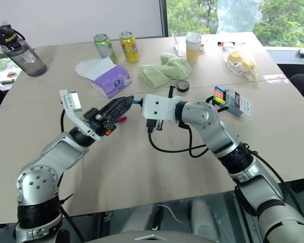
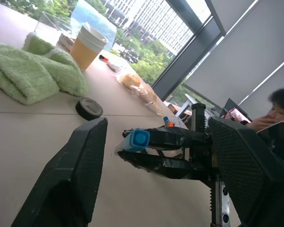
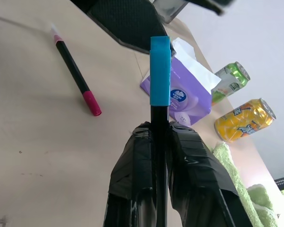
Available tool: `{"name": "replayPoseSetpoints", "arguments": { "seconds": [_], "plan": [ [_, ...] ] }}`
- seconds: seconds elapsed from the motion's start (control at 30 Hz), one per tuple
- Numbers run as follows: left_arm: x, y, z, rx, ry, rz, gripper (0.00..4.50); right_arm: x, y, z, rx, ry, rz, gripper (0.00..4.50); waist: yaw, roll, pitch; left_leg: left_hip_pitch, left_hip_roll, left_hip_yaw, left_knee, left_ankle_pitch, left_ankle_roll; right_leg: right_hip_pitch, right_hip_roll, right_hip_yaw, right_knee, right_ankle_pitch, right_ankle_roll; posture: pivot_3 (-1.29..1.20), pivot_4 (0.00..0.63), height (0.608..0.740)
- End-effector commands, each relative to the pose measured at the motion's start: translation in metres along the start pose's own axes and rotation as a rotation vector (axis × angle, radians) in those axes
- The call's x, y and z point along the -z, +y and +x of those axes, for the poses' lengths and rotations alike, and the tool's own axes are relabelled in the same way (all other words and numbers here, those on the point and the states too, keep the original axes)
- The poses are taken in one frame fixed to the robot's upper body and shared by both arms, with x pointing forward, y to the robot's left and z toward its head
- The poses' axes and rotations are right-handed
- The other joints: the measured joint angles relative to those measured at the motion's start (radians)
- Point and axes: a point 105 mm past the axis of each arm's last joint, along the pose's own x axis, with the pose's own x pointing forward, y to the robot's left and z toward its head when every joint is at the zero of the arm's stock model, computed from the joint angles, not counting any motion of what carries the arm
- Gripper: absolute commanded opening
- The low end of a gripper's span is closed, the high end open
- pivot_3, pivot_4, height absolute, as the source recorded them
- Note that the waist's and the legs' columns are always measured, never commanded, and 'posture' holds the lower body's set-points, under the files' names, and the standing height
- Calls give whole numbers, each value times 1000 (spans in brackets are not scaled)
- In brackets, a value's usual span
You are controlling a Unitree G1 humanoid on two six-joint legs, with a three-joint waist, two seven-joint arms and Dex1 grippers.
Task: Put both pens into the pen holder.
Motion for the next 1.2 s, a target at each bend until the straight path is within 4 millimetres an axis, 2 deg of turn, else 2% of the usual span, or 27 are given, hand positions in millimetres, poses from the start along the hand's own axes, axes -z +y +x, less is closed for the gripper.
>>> {"name": "replayPoseSetpoints", "arguments": {
  "seconds": [0.03, 0.1, 0.23, 0.37, 0.53, 0.67, 0.8, 1.1, 1.2],
  "plan": [
    [-8, 1, -12, 18, -12, 86, 3544, 4, -22, -12, 58, 28, -42, 0, -1, 0, 0, 0, 0, 0, 0, 0, 0, 0, 0, 0, 0, 0, 0, 0, 150, 740],
    [-3, 3, -19, 30, 60, 190, 3544, 14, -34, -21, 84, 76, -55, 0, 0, 0, 0, 0, 0, 0, 0, 0, 0, 0, 0, 0, 0, 0, 0, 0, 150, 740],
    [17, 1, -31, 118, 309, 460, 3544, 27, -52, -41, 120, 150, -66, 0, 1, 2, 1, 0, 0, 0, -1, 0, 0, 0, 0, 0, 0, 0, 0, 0, 150, 740],
    [19, 3, -35, 201, 430, 642, 3544, 24, -70, -56, 154, 183, -93, 0, 2, 4, 2, 0, 0, 1, -2, 0, 0, 0, 0, 1, -1, 0, 0, 0, 150, 740],
    [8, -5, -32, 273, 418, 665, 3544, 16, -92, -70, 197, 242, -118, 0, 0, 5, 3, 0, 0, 1, -3, 0, 0, -2, 0, 1, -1, 0, 0, 0, 150, 740],
    [2, 1, -31, 263, 415, 678, 3544, 10, -112, -85, 258, 276, -59, 0, 1, 5, 3, -1, 0, 1, -3, 0, 0, -2, 0, 1, -1, 0, 0, 0, 150, 740],
    [3, 5, -32, 266, 427, 679, 3544, 19, -122, -102, 277, 363, -9, 0, 3, 5, 3, -1, 0, 1, -3, 0, 0, -2, 0, 1, -2, 0, 0, 0, 150, 740],
    [6, 3, -31, 279, 430, 663, 3544, 42, -112, -116, 241, 487, 201, 0, 1, 5, 3, -1, 0, 1, -3, 0, 0, -2, -1, 4, -1, 0, 0, 0, 150, 740],
    [6, 3, -31, 276, 430, 665, 3544, 44, -112, -116, 242, 495, 211, 0, 1, 5, 3, -1, 0, 1, -3, 0, 0, -2, -1, 5, -1, 0, 0, 0, 150, 740]
  ]
}}
